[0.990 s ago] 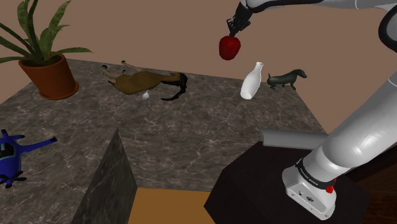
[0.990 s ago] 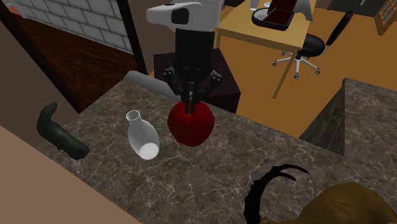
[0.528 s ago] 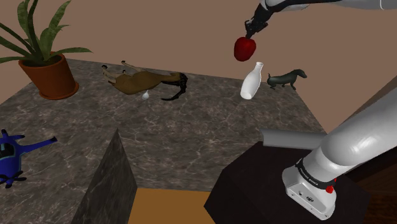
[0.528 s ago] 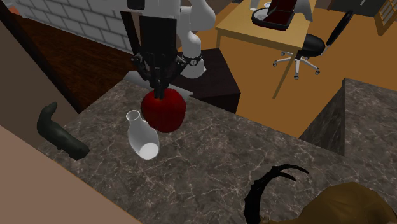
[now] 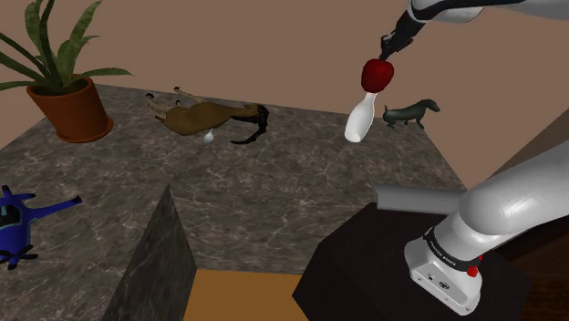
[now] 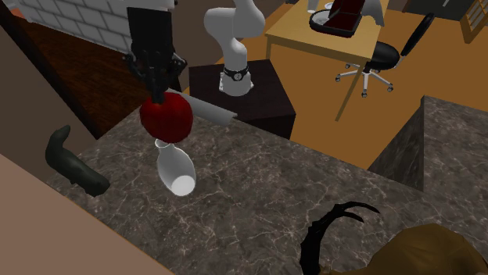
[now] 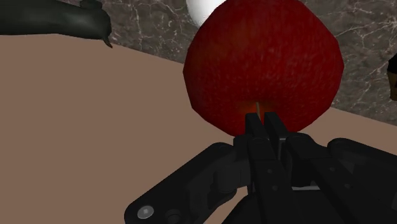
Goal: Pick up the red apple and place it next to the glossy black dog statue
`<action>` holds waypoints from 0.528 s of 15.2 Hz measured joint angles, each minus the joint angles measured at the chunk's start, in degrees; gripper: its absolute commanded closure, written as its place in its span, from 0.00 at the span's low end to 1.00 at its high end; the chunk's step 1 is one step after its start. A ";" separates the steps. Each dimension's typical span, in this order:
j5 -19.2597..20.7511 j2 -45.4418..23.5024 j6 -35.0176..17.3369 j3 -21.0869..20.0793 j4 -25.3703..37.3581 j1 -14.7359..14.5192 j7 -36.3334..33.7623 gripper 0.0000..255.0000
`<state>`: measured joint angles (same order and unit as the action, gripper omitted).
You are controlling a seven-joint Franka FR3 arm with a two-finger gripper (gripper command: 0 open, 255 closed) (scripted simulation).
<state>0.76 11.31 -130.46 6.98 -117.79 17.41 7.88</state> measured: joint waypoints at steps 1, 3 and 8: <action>-0.40 0.53 0.03 0.92 -0.53 0.45 1.60 1.00; -0.95 1.86 0.20 2.46 -1.69 1.22 4.22 1.00; -2.77 3.23 0.64 7.37 -2.80 3.27 12.09 1.00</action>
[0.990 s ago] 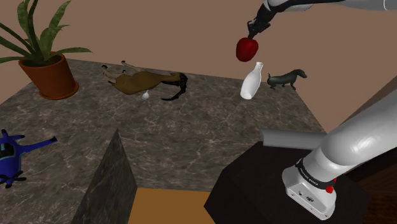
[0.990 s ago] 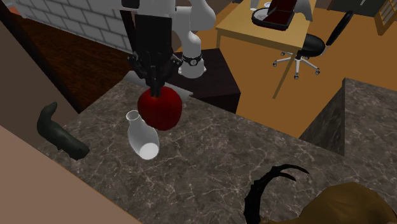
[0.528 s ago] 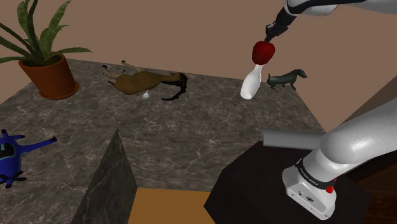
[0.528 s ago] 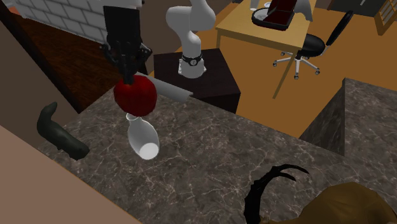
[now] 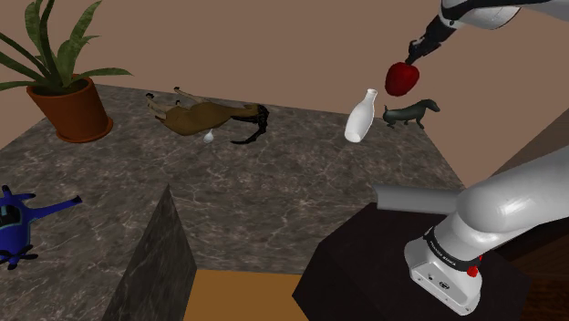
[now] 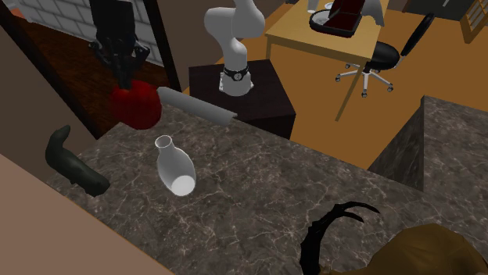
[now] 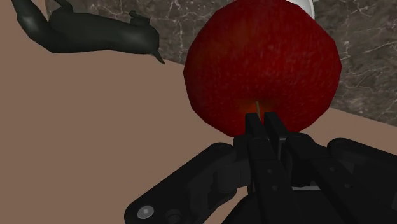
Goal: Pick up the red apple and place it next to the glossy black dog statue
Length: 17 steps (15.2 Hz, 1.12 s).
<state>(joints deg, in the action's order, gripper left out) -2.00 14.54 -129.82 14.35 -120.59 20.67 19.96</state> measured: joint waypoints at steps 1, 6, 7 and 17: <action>-0.44 0.00 0.28 1.10 0.22 0.41 1.74 1.00; -2.01 0.79 0.78 5.99 -0.51 2.29 9.31 1.00; -2.20 0.73 0.46 6.44 -0.85 2.43 10.05 1.00; -3.69 -0.79 -6.48 7.54 -6.52 2.27 12.47 1.00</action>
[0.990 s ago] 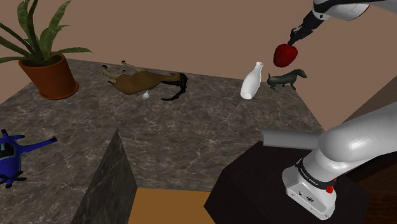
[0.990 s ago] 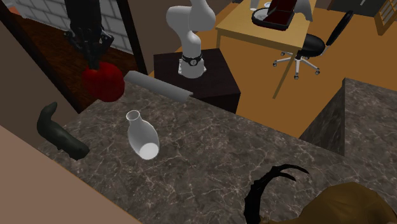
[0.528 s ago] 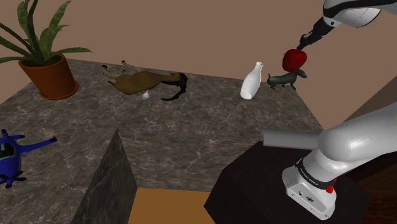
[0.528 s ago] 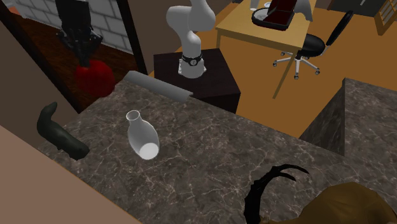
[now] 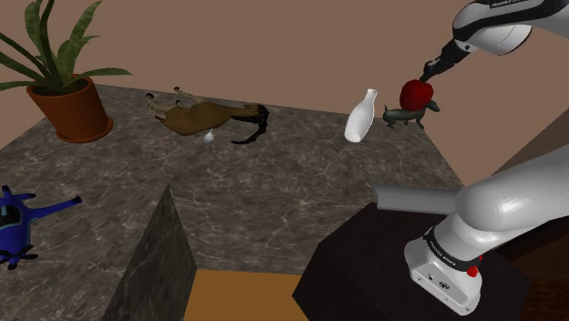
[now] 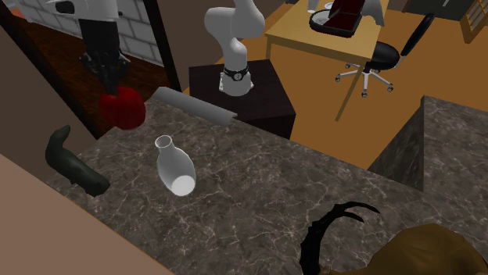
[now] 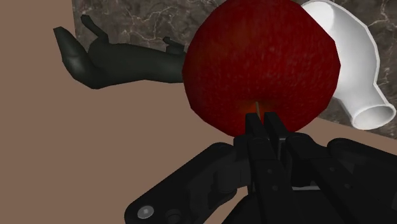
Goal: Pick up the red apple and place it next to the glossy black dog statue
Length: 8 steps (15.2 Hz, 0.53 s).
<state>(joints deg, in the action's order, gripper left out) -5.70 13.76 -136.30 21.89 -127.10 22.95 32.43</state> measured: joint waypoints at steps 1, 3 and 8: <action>-0.13 -0.11 -0.74 0.04 -0.64 -0.04 0.15 1.00; -0.61 -0.65 -2.19 0.31 -1.62 -0.13 0.75 1.00; -2.07 -2.34 -6.13 0.79 -4.05 -0.59 2.14 1.00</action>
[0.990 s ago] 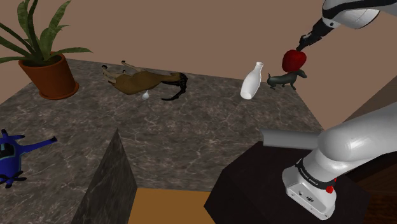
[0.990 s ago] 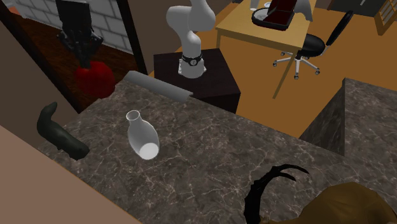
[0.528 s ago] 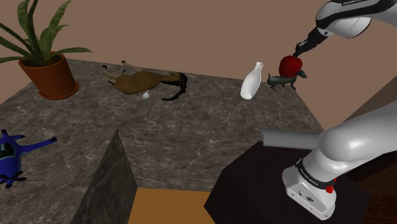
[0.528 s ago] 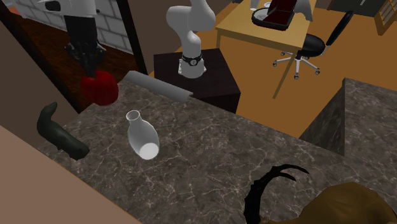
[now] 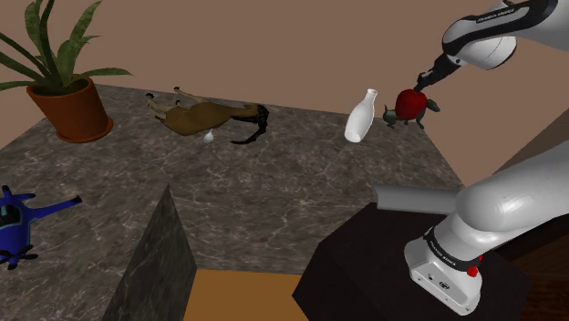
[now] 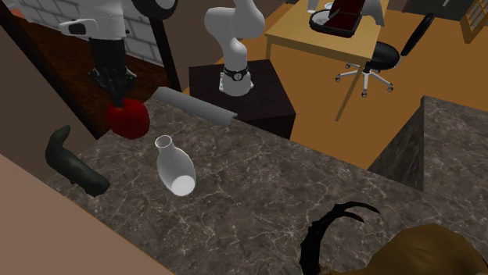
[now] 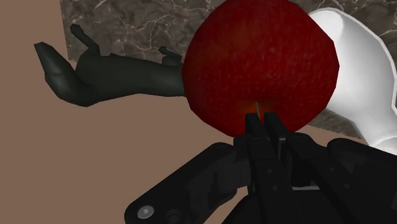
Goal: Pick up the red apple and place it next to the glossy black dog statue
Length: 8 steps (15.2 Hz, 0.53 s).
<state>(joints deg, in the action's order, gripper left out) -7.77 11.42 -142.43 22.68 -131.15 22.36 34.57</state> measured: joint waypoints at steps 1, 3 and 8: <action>-0.24 -0.08 -0.97 0.10 -0.91 -0.04 0.32 1.00; -0.92 -0.79 -2.38 0.28 -1.68 -0.26 0.92 1.00; -3.21 -2.73 -6.11 1.02 -3.74 -0.82 3.22 1.00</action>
<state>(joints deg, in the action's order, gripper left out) -10.98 8.69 -148.54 23.70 -134.89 21.54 37.79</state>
